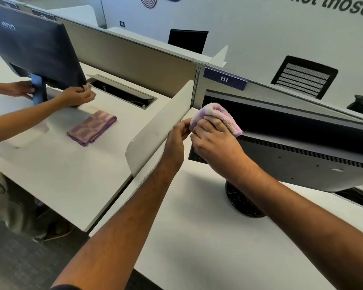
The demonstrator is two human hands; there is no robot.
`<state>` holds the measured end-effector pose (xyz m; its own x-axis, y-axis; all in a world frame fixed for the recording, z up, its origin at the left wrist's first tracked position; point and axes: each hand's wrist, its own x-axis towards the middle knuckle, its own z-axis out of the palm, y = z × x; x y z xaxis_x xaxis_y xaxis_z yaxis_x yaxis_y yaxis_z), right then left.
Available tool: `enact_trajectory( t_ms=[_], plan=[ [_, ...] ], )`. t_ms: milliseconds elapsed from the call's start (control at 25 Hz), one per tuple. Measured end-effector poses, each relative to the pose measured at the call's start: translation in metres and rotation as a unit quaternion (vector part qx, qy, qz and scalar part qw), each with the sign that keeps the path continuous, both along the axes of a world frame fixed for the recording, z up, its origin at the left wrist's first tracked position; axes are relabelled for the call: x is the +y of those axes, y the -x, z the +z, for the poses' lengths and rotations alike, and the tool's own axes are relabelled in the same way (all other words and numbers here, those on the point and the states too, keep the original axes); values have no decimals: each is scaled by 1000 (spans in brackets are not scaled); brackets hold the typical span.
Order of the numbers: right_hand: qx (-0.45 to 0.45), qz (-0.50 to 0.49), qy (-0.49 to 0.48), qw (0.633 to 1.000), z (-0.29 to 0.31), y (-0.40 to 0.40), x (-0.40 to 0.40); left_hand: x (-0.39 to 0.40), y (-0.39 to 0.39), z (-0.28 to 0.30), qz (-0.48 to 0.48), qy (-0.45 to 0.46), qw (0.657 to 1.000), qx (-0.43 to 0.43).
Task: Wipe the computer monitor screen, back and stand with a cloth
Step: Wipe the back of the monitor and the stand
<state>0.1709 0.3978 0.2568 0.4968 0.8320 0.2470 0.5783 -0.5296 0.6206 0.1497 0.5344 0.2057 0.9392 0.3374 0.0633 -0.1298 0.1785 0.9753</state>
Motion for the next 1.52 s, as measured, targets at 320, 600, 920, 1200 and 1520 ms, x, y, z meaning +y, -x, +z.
enact_trajectory(
  t_ms=[320,600,920,1200,1520],
  plan=[
    [81,-39,149,985,-81,-13,23,14,-9,-9,-9,-54,998,27],
    [221,-73,115,966,-137,5,-16,8,-4,-10,-10,-86,996,25],
    [372,-95,-399,833,-151,45,-99,-1,11,-44,-37,-134,990,18],
    [509,-223,-759,340,-181,64,-124,-7,18,-72,-52,-135,988,57],
    [390,-278,-838,261,-178,42,-105,-9,21,-82,-52,-137,985,88]
  ],
)
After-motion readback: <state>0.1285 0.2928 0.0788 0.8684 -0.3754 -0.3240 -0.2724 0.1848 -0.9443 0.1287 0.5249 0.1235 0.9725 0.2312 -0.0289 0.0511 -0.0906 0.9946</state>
